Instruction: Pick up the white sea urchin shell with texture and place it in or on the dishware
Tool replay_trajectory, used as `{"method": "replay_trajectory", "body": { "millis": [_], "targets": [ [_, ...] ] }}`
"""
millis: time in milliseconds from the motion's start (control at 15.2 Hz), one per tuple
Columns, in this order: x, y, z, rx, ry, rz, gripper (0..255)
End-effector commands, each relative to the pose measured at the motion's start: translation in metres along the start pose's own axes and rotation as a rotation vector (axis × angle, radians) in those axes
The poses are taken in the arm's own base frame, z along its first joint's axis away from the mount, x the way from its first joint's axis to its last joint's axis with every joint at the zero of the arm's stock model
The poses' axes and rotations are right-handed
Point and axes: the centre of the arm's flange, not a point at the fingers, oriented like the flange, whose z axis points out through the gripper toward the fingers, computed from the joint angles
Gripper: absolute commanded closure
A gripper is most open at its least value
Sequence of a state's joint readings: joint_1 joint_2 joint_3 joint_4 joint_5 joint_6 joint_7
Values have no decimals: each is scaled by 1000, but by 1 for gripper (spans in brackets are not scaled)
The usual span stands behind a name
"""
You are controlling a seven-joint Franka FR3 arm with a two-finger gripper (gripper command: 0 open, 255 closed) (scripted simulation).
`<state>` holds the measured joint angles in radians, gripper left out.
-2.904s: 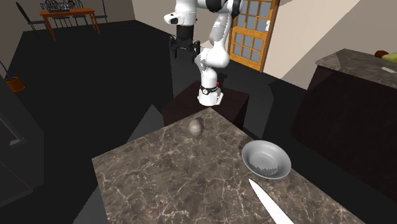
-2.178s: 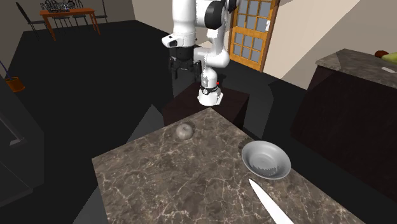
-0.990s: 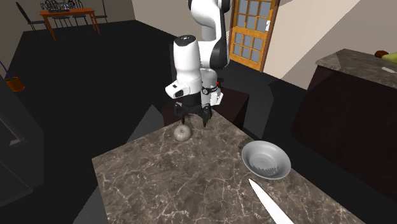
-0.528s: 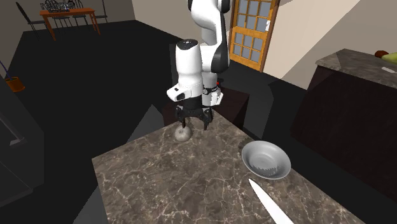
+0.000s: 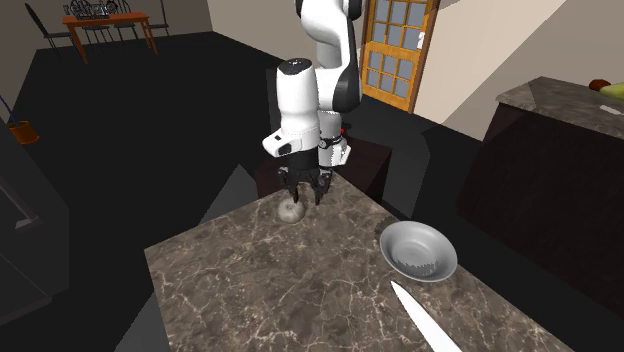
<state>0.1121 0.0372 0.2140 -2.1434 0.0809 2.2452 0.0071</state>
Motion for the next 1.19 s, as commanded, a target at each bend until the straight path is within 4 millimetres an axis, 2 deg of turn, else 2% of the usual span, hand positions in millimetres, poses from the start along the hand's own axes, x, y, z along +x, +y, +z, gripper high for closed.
{"method": "replay_trajectory", "body": {
  "millis": [0,330,396,462,726,1122],
  "targets": [
    [-4,3,13,1,-32,7,255],
    [0,6,13,1,-32,7,255],
    [1,0,5,2,-18,0,255],
    [1,0,5,2,-18,0,0],
    [3,26,-9,-54,146,756,0],
    [7,30,22,-54,146,756,0]
  ]
}}
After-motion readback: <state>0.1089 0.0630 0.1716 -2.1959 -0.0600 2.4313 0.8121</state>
